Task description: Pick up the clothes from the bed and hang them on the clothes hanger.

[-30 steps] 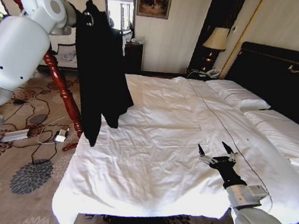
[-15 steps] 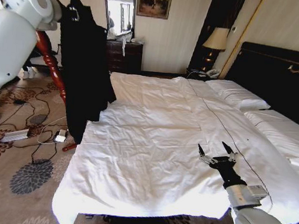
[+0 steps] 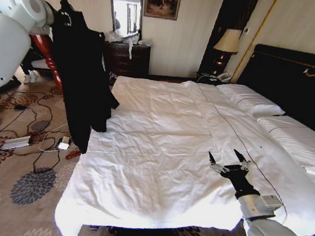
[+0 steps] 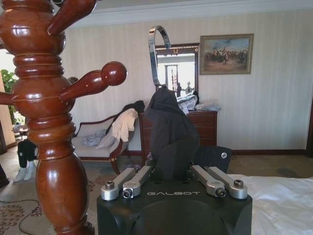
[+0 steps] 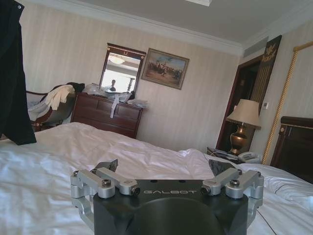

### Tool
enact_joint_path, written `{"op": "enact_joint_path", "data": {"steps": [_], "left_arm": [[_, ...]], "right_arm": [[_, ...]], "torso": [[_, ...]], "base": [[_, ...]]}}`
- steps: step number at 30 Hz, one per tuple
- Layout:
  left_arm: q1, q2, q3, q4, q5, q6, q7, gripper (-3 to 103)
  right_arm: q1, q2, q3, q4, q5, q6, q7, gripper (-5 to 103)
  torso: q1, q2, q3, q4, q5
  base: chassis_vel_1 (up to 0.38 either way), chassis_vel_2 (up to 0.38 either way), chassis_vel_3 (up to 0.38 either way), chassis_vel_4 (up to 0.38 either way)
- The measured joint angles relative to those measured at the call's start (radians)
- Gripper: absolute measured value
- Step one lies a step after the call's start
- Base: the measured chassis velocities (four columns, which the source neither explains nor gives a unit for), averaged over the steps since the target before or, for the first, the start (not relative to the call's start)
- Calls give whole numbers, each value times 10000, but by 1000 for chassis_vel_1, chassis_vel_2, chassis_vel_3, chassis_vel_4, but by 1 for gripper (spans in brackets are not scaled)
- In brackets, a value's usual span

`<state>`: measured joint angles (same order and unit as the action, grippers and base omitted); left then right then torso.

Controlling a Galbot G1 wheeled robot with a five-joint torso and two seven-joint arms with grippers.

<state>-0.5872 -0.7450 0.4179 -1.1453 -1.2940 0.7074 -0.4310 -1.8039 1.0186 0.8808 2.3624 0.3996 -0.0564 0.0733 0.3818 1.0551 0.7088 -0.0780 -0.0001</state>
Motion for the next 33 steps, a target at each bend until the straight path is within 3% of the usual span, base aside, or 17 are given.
{"op": "enact_joint_path", "data": {"steps": [14, 33], "left_arm": [[542, 851, -475, -520, -35, -58, -39, 19], [1319, 837, -1204, -543, 75, -114, -161, 19]], "right_arm": [[0, 0, 0, 0, 0, 0, 0, 100], [0, 0, 0, 0, 0, 0, 0, 100]], "torso": [[0, 0, 0, 2, 0], [0, 0, 1, 1, 0]], "base": [[0, 0, 0, 0], [0, 0, 0, 0]]}}
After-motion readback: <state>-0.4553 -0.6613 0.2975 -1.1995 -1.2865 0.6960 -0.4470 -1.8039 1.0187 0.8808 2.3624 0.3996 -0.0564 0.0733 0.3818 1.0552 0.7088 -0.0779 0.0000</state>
